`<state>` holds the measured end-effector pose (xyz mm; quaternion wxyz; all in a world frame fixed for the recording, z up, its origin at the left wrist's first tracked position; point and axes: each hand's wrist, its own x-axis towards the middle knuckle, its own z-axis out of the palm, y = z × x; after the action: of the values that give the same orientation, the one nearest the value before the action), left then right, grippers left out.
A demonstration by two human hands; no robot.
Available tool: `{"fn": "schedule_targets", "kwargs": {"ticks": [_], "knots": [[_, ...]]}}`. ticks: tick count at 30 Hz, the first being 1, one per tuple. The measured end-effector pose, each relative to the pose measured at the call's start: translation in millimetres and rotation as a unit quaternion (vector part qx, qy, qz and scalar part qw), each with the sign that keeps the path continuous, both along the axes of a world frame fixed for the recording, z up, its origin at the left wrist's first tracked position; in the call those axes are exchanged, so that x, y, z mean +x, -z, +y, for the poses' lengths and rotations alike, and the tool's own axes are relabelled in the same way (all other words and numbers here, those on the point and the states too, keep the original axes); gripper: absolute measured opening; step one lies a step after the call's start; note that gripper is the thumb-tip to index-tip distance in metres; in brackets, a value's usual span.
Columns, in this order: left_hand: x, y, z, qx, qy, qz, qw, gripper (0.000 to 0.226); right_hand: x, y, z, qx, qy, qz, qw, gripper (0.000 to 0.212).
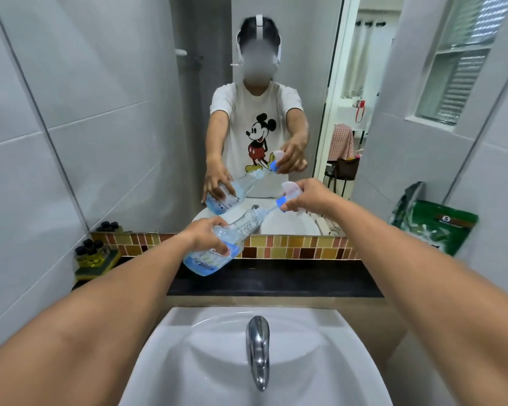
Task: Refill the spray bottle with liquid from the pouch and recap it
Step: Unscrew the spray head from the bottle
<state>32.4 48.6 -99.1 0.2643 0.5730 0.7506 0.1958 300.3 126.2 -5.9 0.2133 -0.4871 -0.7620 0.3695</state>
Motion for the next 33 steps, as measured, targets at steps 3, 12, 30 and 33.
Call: {"fn": "schedule_targets", "kwargs": {"ticks": [3,12,30,33], "knots": [[6,-4,-3,0.007,-0.001,0.012,1.0,0.075,18,-4,-3,0.008,0.022,0.019,1.0,0.026],[5,-2,-16,0.021,-0.037,0.046,0.998,0.076,57,-18,-13,0.038,0.09,0.054,0.994,0.05],[-7,-2,-38,0.022,-0.132,0.004,0.991,0.084,67,-15,-19,0.015,0.125,0.121,0.985,0.044],[-10,-1,-40,0.021,-0.138,-0.005,0.99,0.083,67,-12,-20,0.003,0.129,0.137,0.982,0.043]]}}
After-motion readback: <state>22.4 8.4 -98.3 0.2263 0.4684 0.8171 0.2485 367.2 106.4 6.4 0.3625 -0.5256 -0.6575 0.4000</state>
